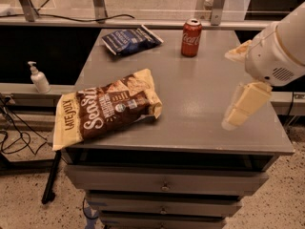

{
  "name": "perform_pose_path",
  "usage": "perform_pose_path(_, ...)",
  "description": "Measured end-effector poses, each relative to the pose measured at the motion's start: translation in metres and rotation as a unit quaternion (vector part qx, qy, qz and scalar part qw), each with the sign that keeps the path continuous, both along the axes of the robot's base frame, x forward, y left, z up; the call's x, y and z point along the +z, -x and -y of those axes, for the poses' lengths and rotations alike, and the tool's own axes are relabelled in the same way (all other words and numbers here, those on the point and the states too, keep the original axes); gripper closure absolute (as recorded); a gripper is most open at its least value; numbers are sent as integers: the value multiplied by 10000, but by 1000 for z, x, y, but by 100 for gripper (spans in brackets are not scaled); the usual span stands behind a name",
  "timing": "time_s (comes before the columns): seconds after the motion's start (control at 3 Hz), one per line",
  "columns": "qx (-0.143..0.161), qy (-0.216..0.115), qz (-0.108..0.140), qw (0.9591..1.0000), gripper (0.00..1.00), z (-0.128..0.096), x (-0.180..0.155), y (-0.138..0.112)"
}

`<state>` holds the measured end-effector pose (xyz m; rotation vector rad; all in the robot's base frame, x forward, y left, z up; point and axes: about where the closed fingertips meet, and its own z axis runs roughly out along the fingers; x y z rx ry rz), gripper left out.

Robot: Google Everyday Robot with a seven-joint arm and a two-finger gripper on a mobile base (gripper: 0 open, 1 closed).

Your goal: Pick brown chip bag

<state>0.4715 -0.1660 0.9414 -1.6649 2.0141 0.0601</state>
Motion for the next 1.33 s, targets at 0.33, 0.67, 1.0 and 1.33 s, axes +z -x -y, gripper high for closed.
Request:
perform_pose_path(0.33,335,-596,302,9972,0,-42,-14,-25)
perform_pose_path(0.67,604,-1064,414,9916,0,-84,-30,-39)
perform_pose_path(1.0,827,-1465,440,9848,0,-125,-53,-46)
perform_pose_path(1.33,936,-1729,435,9795,0,-158,-74,-50)
